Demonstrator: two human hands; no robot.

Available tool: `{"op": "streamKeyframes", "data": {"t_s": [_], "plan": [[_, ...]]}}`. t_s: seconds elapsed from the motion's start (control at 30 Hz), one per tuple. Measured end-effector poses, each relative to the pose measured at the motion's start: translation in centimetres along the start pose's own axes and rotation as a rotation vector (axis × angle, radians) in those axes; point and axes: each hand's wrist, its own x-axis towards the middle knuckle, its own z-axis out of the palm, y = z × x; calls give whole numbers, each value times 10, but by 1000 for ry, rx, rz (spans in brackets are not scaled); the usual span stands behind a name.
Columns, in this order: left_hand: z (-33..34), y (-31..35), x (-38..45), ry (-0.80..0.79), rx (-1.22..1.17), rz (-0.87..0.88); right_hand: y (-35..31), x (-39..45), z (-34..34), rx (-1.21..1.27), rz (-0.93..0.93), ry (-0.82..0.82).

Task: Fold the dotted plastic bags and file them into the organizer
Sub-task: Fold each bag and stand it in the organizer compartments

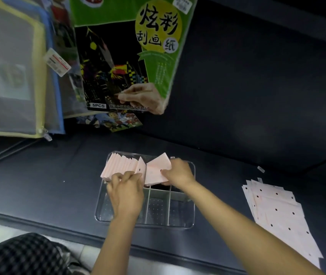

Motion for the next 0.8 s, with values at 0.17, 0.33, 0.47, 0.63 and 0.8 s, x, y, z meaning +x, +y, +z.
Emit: {"op": "streamKeyframes", "data": {"t_s": [0.17, 0.33, 0.47, 0.63, 0.8], "plan": [[4, 9, -2, -47, 10, 87, -22, -3, 25, -460, -117, 85], [6, 7, -6, -3, -49, 55, -20, -4, 40, -434, -115, 34], [4, 3, -7, 121, -203, 15, -5, -10, 31, -320, -102, 60], [5, -3, -6, 125, -253, -36, 7, -9, 33, -224, -91, 85], [6, 0, -5, 146, -335, -82, 0, -3, 43, -49, -26, 47]]}}
